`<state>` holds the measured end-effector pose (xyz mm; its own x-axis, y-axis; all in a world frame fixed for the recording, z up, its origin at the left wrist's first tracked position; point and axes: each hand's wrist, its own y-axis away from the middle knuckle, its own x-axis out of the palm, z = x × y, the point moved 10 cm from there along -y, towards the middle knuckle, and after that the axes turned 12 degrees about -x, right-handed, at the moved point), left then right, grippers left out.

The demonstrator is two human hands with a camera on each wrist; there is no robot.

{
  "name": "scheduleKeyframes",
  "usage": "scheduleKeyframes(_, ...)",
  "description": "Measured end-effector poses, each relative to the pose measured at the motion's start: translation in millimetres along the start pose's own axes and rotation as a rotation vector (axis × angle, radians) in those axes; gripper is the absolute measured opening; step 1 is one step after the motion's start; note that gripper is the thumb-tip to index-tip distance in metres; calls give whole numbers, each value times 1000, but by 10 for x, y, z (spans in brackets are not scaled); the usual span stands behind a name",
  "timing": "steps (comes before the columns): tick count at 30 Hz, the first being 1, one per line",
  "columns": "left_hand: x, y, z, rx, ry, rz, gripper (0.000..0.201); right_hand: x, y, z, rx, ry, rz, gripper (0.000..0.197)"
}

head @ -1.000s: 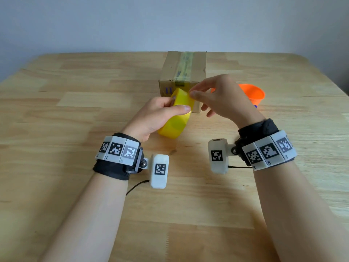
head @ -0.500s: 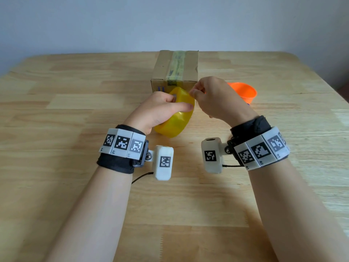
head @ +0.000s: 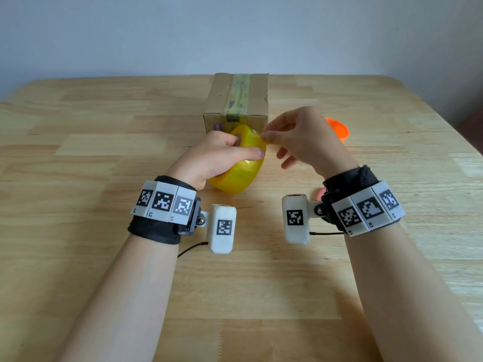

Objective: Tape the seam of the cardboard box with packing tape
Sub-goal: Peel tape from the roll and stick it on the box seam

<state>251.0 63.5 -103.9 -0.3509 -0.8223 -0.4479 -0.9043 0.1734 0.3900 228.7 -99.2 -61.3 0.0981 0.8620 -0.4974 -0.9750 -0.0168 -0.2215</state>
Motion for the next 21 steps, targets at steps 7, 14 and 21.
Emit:
scheduleKeyframes(7, -5, -16, 19, 0, 21, 11, 52, -61, -15, 78, -69, 35, -69, 1)
scheduleKeyframes(14, 14, 3, 1, 0, 0, 4, 46, -83, -3, -48, 11, 115, -21, 11)
scheduleKeyframes(21, 37, 17, -35, 21, -17, -9, 38, -60, -9, 64, -24, 244, -19, 12)
